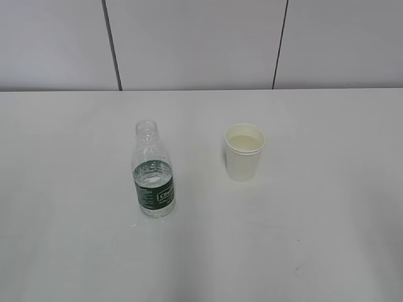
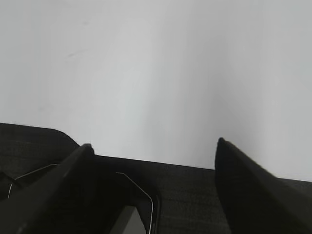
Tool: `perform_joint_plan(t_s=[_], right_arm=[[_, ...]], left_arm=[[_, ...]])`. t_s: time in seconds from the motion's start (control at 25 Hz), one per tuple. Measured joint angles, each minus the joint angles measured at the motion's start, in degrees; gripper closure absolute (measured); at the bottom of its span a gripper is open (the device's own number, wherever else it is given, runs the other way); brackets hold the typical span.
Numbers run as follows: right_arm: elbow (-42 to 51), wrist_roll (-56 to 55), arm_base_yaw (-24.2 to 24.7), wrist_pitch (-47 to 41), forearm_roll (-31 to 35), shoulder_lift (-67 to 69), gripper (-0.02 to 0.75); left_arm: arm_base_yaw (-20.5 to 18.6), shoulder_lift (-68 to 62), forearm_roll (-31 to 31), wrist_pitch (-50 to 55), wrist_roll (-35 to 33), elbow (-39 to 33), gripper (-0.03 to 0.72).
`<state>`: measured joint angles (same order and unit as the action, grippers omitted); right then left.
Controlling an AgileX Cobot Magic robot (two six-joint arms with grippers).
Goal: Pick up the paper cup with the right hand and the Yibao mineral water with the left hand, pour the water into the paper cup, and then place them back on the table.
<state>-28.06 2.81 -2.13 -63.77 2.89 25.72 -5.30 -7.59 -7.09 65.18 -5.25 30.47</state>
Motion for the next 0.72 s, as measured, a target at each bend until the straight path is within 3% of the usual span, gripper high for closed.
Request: perform_joint_plan(t_s=[0.28, 0.72], right_arm=[[0.31, -0.1, 0.0, -0.69, 0.0, -9.47, 0.149], [0.31, -0.19, 0.0, -1.44, 0.0, -24.32, 0.152]], left_arm=[[0.0, 7.88, -0.24, -0.07, -0.02, -0.07, 0.177], [0.0, 8.64, -0.6, -0.38, -0.02, -0.38, 0.177]])
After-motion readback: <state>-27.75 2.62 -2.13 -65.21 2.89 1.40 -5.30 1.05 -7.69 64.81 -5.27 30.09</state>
